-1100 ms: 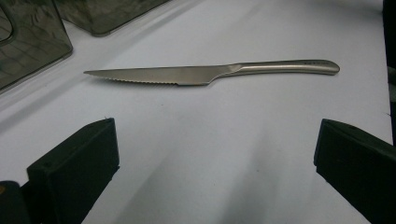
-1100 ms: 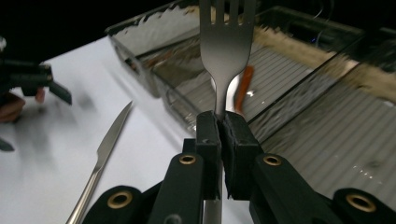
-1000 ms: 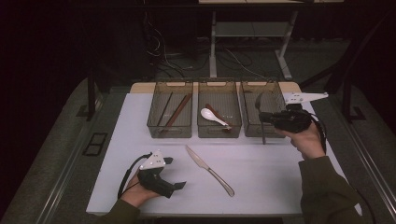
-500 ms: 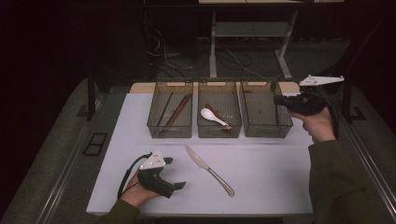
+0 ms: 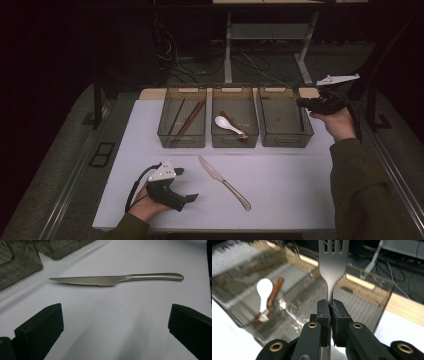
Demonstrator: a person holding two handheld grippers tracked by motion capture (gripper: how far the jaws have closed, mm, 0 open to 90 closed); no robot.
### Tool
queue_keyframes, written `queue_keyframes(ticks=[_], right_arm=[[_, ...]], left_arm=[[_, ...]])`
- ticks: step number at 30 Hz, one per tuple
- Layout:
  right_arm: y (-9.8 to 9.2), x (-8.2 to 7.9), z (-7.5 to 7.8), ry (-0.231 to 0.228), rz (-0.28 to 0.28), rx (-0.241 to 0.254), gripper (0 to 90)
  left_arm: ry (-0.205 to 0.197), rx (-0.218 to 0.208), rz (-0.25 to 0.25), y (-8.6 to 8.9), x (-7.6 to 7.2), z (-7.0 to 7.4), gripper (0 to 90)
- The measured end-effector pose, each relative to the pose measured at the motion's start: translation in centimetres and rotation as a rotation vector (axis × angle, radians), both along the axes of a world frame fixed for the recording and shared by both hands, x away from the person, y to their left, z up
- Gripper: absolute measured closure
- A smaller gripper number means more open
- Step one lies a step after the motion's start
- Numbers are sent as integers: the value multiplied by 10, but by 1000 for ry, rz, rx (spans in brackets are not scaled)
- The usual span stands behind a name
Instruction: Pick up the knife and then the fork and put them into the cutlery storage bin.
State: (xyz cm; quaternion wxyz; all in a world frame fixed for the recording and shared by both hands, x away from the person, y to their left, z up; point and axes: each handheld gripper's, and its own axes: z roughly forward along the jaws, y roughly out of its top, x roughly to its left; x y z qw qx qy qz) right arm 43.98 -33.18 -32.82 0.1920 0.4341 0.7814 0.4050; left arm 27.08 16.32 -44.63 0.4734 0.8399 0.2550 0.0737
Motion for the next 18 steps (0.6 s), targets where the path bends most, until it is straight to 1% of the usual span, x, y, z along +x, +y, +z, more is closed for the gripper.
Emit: queue_keyframes(ticks=[2,8,12,18], right_arm=[[-1,3,-5,23,-9,-22,851],[-2,9,-19,84,6,-49,851],[-2,12,-29,129,12,-88,851],[0,16,-42,199,25,-108,850]], left_arm=[[-2,-1,-1,0,0,0,0],[-3,-9,-1,0,2,0,0],[-8,-18,1,1,3,1,0],[-9,-20,2,1,4,1,0]])
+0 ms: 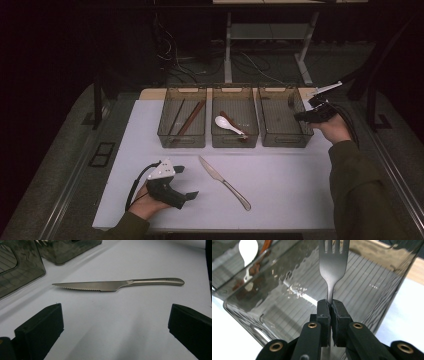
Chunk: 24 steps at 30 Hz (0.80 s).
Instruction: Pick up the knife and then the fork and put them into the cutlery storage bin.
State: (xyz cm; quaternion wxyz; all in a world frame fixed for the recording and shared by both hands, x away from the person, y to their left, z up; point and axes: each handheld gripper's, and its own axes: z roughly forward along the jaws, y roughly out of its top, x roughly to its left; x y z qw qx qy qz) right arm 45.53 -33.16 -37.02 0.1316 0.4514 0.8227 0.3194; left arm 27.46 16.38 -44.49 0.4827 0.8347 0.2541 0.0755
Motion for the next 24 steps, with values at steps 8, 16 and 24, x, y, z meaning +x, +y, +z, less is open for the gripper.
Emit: queue_keyframes(ticks=[8,16,24], right_arm=[[4,6,-9,25,5,-10,849],[11,11,-15,41,6,-24,836],[14,11,-18,51,14,-15,686]], left_arm=[[-2,5,-4,0,0,0,0],[-2,4,-4,0,-1,0,0],[-2,5,-5,0,-1,0,0]])
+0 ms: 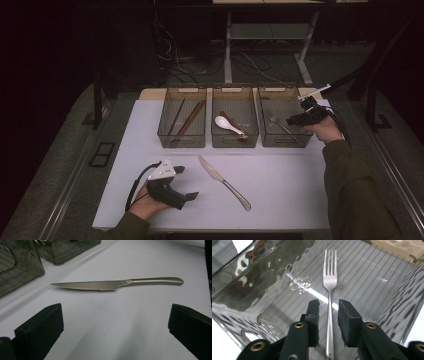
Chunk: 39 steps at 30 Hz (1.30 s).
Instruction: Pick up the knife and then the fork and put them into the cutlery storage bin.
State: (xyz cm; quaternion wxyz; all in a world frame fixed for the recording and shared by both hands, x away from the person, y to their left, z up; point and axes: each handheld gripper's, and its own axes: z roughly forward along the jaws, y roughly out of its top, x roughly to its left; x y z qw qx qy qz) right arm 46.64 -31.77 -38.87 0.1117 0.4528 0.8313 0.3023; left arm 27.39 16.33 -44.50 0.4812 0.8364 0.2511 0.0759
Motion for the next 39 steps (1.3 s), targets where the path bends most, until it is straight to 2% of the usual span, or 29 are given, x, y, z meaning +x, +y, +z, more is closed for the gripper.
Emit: queue_keyframes(ticks=[3,7,12,20,24,29,35,39], right_arm=[[-1,-4,3,-9,-11,30,633],[-3,-13,13,-46,-22,85,580],[3,-32,25,-73,10,136,533],[18,-66,37,-98,84,162,512],[25,-80,36,-98,108,179,500],[33,-95,27,-86,134,197,486],[48,-109,17,-58,179,186,482],[60,-117,10,-33,216,159,482]], left_arm=[[0,-1,1,0,0,0,0],[0,1,1,0,0,0,0],[0,3,1,0,0,0,0],[-1,2,4,0,0,0,0],[0,0,5,0,-1,1,0],[-1,-2,5,0,-1,1,0],[-2,-2,5,0,-1,1,0],[-4,-1,2,-1,-1,1,0]])
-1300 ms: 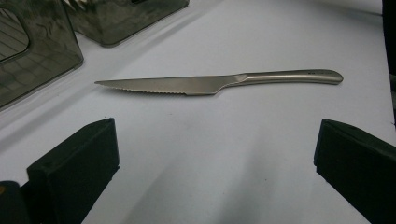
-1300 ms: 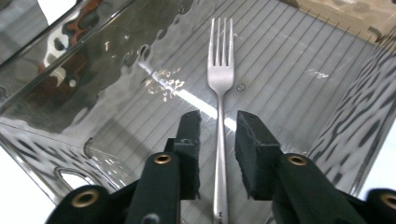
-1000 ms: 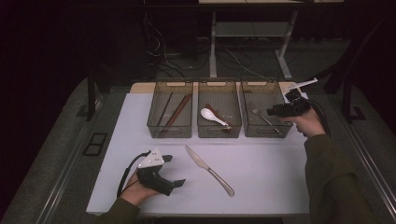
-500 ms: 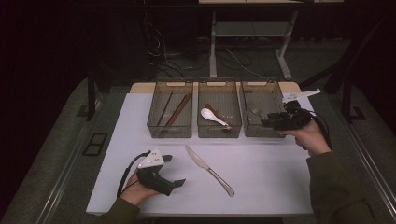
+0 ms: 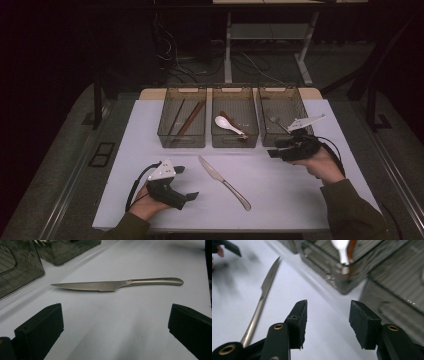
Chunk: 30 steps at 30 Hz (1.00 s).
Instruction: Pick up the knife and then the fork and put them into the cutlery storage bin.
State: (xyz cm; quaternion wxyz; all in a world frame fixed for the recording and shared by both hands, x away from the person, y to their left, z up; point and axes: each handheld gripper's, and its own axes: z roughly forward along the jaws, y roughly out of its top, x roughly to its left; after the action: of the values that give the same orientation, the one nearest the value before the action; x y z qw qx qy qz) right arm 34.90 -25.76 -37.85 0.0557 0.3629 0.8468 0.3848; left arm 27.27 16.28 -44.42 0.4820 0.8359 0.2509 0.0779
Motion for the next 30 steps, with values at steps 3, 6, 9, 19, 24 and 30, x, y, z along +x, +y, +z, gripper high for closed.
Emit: queue_keyframes(ticks=[3,6,9,19,24,30], right_arm=[[8,-6,-3,11,22,-8,503],[15,-12,-5,12,43,-13,537],[22,-20,-8,23,64,-11,595],[45,-42,-23,4,173,-13,865],[55,-54,-27,14,235,6,895],[71,-71,-36,29,300,-8,894]], left_arm=[[0,0,1,0,0,0,0],[1,2,0,0,-1,0,0],[-2,2,-2,0,-1,0,0],[-2,0,-1,0,-1,0,0],[-2,-3,-1,-1,-1,0,0],[-1,-1,-3,-1,-1,0,0]])
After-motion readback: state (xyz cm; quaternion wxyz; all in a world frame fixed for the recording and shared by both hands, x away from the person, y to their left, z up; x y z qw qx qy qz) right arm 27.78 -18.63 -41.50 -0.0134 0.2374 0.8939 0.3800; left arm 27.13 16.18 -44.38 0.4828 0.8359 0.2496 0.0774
